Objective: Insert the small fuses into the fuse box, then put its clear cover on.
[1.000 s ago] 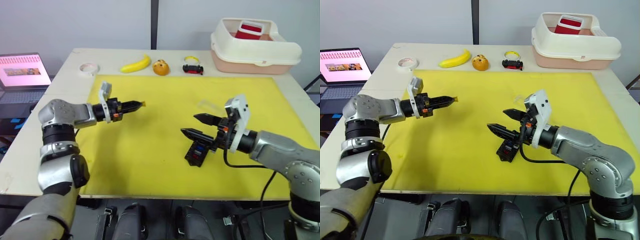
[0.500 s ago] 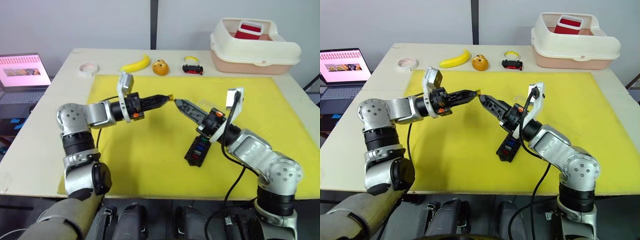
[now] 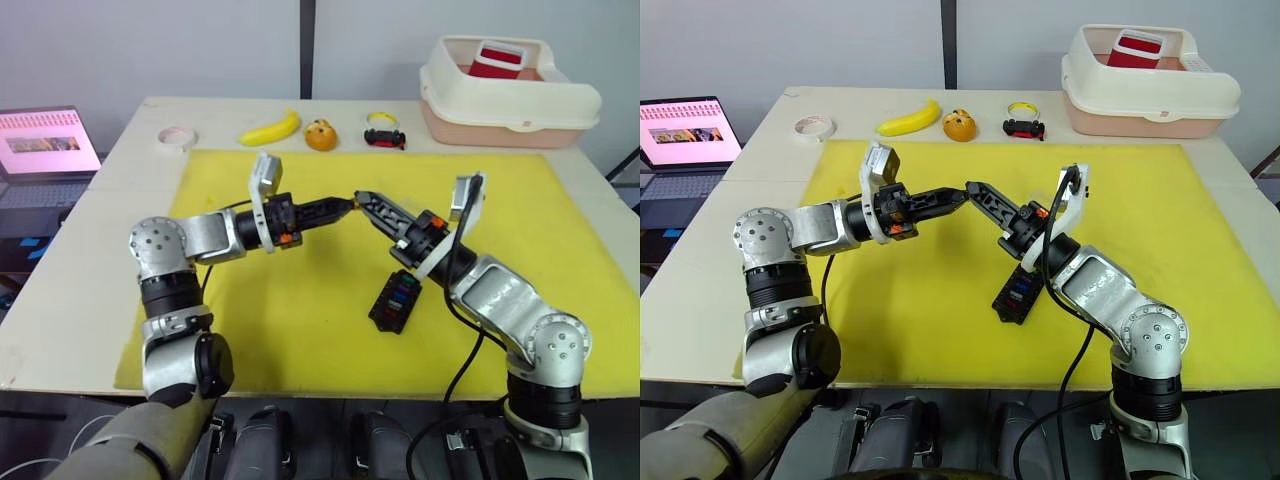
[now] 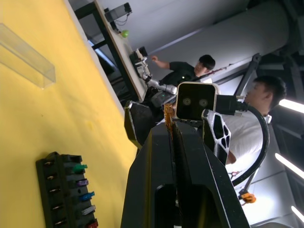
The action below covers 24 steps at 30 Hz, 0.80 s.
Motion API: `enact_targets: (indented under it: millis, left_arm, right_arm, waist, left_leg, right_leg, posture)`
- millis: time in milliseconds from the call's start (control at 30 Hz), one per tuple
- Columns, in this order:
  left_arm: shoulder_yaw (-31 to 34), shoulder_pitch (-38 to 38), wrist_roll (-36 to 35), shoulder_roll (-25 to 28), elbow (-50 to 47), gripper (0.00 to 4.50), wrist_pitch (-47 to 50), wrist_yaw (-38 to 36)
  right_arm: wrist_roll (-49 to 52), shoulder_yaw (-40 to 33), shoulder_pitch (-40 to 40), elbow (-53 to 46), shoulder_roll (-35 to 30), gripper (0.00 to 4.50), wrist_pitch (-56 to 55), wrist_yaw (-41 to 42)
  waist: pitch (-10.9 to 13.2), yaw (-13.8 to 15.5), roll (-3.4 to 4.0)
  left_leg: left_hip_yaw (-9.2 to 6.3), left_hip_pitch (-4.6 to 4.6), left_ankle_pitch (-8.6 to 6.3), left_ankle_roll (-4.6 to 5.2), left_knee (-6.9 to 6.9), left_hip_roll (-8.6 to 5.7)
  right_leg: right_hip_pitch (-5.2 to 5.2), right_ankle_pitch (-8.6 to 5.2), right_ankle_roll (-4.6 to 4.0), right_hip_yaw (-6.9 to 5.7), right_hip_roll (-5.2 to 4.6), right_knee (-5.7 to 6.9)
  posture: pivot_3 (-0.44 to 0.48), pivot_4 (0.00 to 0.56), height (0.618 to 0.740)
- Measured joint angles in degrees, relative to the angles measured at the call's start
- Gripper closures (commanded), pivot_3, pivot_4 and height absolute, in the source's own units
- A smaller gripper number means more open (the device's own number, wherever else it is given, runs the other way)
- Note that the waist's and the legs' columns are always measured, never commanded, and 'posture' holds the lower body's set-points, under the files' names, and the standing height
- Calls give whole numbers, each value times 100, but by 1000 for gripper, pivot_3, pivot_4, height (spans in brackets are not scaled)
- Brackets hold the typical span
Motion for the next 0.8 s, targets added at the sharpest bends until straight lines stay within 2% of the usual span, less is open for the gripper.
enact_targets:
  millis: [133,400,500,633,800]
  left_arm:
    - [-72,33,1,121,14,4500,-11,-74]
    - [-61,-36,-16,6,123,4500,-8,81]
    - [-50,-155,-35,-57,137,4500,1,223]
    - [19,-273,-252,-112,141,4500,2,345]
    - [32,-282,-431,-115,142,4500,2,585]
  right_arm:
    - [33,64,0,-16,-121,4379,-42,21]
    - [24,135,1,-58,-363,4445,-86,74]
    - [-77,109,1,-145,-454,3675,-141,168]
    - [-130,130,41,-167,-564,1951,-155,201]
    - [-124,132,114,-165,-593,1951,-171,242]
  waist:
    - [0,9,0]
    - [0,13,0]
    - [0,11,0]
    - [0,10,0]
    - [0,13,0]
  left_leg:
    - [0,0,0,0,0,0]
    - [-1,-1,0,1,0,1]
    - [0,-1,-1,1,-1,0]
    - [0,-1,-1,1,-2,1]
    - [-1,-1,-1,1,-2,1]
  right_leg:
    - [0,0,0,0,0,-1]
    - [0,0,0,0,0,-2]
    - [0,0,0,0,0,-3]
    - [0,0,0,0,-1,-4]
    - [0,0,0,0,0,-4]
  posture:
    - [0,150,740]
    - [0,150,740]
    - [0,150,740]
    - [0,150,740]
    - [0,150,740]
